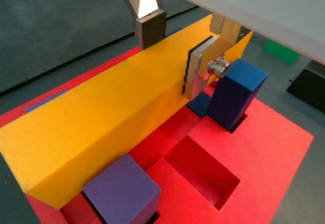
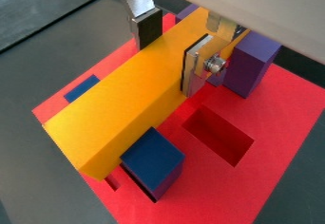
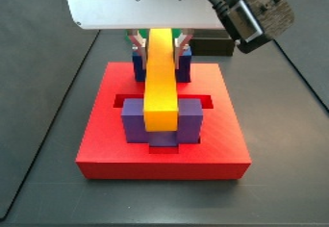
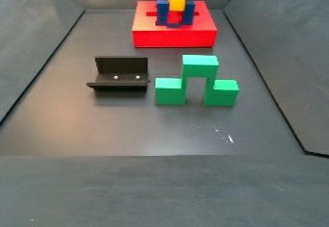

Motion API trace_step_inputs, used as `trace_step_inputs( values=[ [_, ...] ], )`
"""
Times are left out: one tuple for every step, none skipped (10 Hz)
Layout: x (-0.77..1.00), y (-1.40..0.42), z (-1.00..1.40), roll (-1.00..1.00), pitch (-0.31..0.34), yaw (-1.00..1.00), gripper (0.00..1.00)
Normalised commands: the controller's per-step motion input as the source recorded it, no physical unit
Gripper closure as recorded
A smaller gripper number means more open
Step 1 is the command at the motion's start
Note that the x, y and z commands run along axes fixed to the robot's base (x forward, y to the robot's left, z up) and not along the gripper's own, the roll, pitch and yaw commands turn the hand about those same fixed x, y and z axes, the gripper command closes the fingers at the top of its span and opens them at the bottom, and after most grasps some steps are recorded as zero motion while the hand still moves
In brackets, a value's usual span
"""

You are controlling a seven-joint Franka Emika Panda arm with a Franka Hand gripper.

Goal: Pick up the yellow object. Move up. Move to above the board. Insert the yellow object.
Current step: Insert the yellow object.

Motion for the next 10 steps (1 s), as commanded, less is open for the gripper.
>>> trace_step_inputs(
  values=[
    [0.10, 0.00, -0.20, 0.05, 0.000, 0.00, 1.00],
    [0.16, 0.00, -0.20, 0.05, 0.000, 0.00, 1.00],
    [0.19, 0.00, -0.19, 0.05, 0.000, 0.00, 1.00],
    [0.23, 0.00, -0.16, 0.06, 0.016, 0.00, 1.00],
    [0.24, 0.00, -0.15, 0.07, 0.030, 0.00, 1.00],
    [0.19, 0.00, -0.13, 0.08, 0.030, 0.00, 1.00],
    [0.11, 0.00, -0.11, 0.09, 0.019, 0.00, 1.00],
    [0.02, 0.00, -0.13, 0.08, 0.006, 0.00, 1.00],
    [0.00, 0.00, -0.17, 0.06, 0.000, 0.00, 1.00],
    [-0.06, 0.00, -0.17, 0.06, 0.000, 0.00, 1.00]
  ],
)
